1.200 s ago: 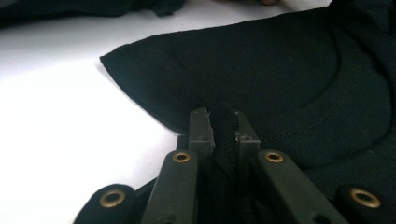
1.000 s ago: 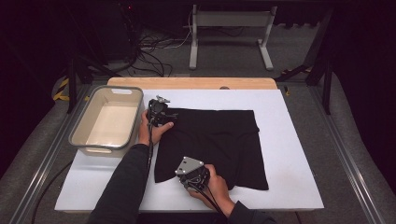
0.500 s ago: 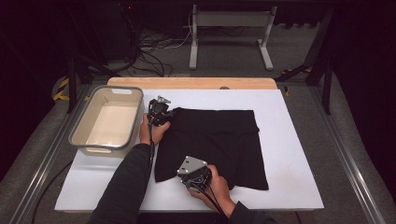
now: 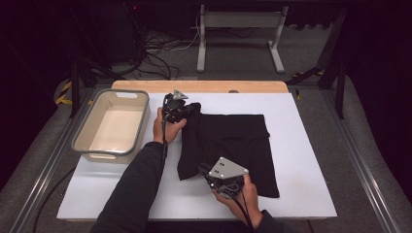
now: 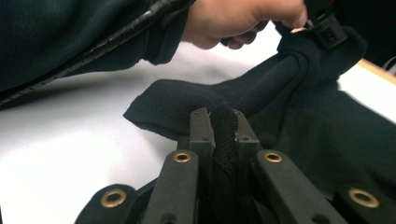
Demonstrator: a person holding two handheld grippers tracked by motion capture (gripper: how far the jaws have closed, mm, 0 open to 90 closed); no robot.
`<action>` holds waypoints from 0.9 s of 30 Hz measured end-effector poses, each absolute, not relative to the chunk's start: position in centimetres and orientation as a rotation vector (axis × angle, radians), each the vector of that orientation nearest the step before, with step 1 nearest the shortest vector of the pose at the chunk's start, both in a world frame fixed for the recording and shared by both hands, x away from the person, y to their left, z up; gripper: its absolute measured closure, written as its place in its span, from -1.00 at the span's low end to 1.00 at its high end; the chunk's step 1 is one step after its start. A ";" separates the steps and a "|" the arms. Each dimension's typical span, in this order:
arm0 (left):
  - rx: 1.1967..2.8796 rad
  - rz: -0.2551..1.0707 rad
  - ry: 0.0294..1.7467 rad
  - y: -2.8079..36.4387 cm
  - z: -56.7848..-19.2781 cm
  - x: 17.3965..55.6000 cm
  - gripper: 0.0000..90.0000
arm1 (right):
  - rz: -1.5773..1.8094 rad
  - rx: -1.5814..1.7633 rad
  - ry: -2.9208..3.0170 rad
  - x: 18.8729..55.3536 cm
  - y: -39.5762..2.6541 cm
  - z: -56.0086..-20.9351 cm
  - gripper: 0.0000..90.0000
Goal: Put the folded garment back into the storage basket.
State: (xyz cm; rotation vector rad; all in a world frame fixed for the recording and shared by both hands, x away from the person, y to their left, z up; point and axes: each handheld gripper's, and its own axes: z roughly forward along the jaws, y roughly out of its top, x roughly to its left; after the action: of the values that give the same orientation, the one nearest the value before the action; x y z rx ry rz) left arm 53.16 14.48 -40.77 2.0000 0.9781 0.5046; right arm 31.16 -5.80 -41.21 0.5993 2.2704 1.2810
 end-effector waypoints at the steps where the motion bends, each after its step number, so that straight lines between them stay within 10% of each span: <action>1: 2.006 0.515 0.958 13.8 -40.4 53.1 0.90 | 1.284 0.606 2.253 31.0 -6.3 -41.0 0.86; 23: 2.019 0.436 0.745 1.0 -39.1 53.4 0.89 | 1.216 0.805 2.098 28.8 -16.0 -40.8 0.86; 27: 1.993 0.435 0.729 -0.6 -38.8 53.0 0.37 | 1.188 0.863 2.093 28.5 -17.8 -41.6 0.85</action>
State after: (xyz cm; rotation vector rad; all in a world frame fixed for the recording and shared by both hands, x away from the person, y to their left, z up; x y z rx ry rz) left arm 52.95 -0.58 -38.84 1.9928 0.7294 0.4355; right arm 28.54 -17.84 -41.57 0.8630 2.0931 1.1880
